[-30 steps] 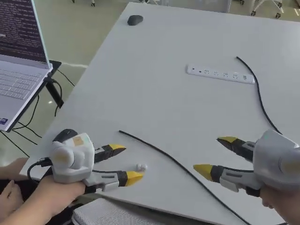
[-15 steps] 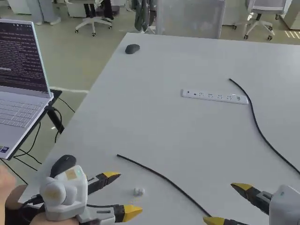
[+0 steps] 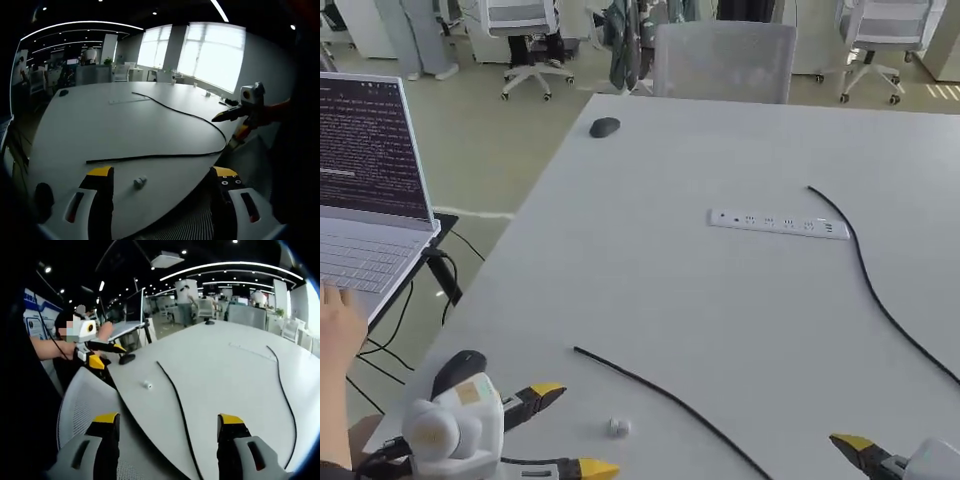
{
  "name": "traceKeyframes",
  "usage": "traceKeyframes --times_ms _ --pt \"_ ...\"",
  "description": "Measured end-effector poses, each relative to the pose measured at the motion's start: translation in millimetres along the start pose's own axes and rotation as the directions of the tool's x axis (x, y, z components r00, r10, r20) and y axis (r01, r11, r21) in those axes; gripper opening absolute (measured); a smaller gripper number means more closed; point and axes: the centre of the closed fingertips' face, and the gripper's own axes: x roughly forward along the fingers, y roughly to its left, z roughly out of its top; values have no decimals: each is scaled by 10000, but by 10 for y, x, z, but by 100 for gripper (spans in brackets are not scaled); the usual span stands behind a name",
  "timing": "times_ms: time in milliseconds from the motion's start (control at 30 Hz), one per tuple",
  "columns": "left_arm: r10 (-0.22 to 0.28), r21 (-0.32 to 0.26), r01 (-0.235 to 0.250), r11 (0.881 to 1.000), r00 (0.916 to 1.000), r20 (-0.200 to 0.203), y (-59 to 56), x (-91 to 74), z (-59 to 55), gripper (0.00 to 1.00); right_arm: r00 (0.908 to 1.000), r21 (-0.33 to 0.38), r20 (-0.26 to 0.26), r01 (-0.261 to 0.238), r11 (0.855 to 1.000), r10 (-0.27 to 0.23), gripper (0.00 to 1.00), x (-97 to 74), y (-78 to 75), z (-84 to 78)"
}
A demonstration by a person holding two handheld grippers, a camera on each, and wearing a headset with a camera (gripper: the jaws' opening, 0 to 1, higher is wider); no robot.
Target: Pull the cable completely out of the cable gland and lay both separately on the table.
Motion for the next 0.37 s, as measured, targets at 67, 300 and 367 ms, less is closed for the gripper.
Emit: traceKeyframes --times_ms 67,300,367 --pt "100 124 -100 9999 9999 -53 24 -9 -17 83 10000 27 28 -60 10000 60 84 5 18 4" --pt "207 265 -203 9994 9996 -167 52 -5 -29 89 9997 241 73 -245 9994 243 98 3 31 6" --pt "218 236 -211 9995 9993 -318 66 9 -50 91 9996 167 15 -265 9995 265 99 5 23 -6"
